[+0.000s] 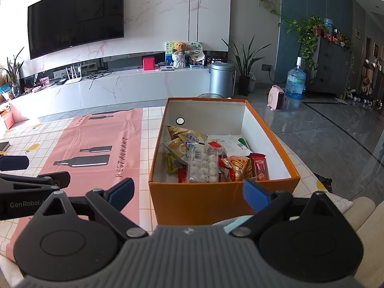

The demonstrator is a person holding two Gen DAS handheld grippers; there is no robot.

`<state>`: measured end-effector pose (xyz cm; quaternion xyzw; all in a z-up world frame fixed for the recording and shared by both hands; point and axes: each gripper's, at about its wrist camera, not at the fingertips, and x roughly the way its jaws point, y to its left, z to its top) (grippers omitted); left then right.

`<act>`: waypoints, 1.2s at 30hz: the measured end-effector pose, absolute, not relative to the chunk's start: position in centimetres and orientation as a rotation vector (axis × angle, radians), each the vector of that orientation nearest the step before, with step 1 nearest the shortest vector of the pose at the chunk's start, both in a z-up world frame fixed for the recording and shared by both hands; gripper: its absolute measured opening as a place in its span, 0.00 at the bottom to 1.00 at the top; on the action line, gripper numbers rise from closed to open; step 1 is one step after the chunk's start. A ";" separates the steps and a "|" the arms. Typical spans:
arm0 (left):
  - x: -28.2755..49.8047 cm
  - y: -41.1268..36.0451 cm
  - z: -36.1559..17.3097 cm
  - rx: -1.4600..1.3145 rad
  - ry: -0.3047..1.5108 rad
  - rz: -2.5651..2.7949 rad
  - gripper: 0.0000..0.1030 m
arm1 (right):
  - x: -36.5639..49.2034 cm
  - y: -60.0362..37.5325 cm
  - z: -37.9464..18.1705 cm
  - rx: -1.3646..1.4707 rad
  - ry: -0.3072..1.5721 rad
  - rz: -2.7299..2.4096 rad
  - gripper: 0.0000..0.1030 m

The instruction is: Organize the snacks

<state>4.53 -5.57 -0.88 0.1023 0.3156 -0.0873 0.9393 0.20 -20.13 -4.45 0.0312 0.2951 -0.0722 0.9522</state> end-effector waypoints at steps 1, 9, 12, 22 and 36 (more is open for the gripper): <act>4.5 -5.5 -0.8 0.209 0.643 -0.178 0.91 | 0.2 -20.1 -4.4 0.063 0.600 -0.147 0.92; 4.5 -5.5 -0.8 0.210 0.643 -0.178 0.91 | 0.2 -20.1 -4.4 0.063 0.600 -0.147 0.92; 4.5 -5.6 -0.8 0.211 0.642 -0.177 0.91 | 0.2 -20.1 -4.4 0.064 0.602 -0.147 0.92; 4.5 -5.6 -0.8 0.204 0.646 -0.180 0.91 | 0.3 -20.1 -4.3 0.065 0.605 -0.144 0.92; 4.4 -5.6 -0.6 0.206 0.644 -0.187 0.91 | 0.5 -20.4 -4.7 0.080 0.628 -0.140 0.92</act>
